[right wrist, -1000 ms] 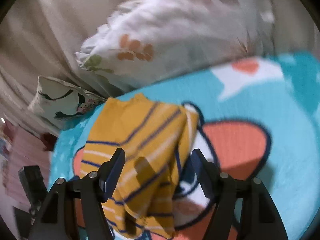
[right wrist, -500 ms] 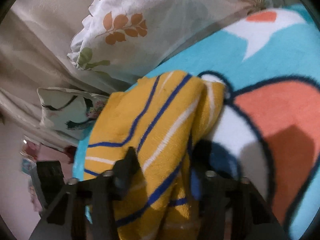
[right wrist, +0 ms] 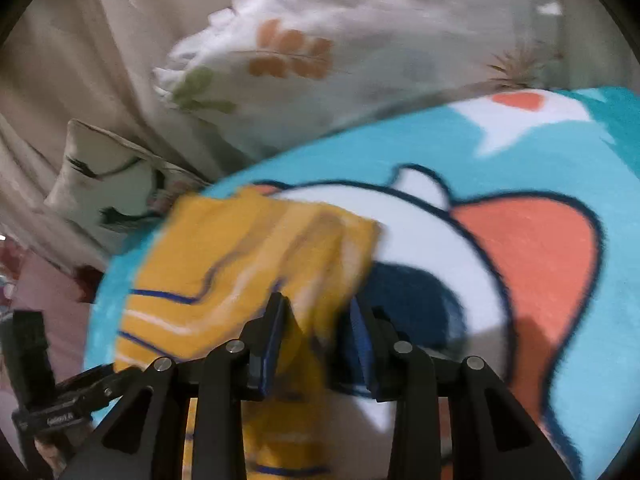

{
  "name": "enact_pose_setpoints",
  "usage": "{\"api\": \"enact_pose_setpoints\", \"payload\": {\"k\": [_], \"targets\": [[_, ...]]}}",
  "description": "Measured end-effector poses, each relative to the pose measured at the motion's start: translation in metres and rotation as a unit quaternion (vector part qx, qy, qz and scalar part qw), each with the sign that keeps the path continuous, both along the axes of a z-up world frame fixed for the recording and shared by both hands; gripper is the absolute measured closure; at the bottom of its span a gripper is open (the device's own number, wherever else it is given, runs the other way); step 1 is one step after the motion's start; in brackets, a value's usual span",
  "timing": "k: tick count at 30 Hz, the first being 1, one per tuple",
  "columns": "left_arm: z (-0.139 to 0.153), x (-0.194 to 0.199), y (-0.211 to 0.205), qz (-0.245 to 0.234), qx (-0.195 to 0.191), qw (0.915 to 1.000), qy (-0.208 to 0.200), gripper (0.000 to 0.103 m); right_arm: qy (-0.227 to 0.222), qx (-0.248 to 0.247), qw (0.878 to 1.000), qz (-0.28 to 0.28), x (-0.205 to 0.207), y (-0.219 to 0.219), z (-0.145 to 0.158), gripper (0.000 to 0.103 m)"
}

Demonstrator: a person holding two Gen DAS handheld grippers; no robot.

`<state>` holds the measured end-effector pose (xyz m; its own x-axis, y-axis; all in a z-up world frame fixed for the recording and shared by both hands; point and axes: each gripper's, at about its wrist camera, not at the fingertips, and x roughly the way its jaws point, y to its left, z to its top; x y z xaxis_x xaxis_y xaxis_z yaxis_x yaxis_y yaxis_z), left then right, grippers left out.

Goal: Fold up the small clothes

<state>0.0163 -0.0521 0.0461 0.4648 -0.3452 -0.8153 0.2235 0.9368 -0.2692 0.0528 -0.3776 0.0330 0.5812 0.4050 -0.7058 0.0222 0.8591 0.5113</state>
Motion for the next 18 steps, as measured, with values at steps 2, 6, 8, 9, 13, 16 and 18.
{"api": "enact_pose_setpoints", "payload": {"k": [2,6,8,9,13,16,18], "targets": [[0.009,-0.020,0.003,0.004,0.022,0.9994,-0.025,0.033,-0.014,-0.002,1.000,-0.012,-0.016,-0.007,0.011,0.064],[0.037,-0.060,0.011,0.015,0.051,0.9941,-0.095,0.024,-0.071,-0.016,0.997,-0.001,-0.045,0.002,0.050,0.064],[0.048,-0.069,0.014,0.023,0.056,0.9909,-0.121,0.020,-0.116,-0.019,0.993,0.005,-0.058,0.014,0.070,0.054],[0.051,-0.070,0.014,0.027,0.058,0.9900,-0.126,0.020,-0.131,-0.019,0.991,0.006,-0.060,0.022,0.076,0.038],[0.061,-0.050,0.016,0.046,0.050,0.9890,-0.131,0.020,-0.134,-0.038,0.990,0.031,-0.046,0.046,0.081,0.025],[0.064,-0.013,0.010,0.053,0.039,0.9889,-0.133,0.020,-0.157,-0.030,0.987,0.027,-0.023,0.052,0.074,0.024],[0.063,0.019,0.005,0.053,0.041,0.9886,-0.135,0.020,-0.170,-0.025,0.985,0.026,-0.008,0.052,0.067,0.024]]}}
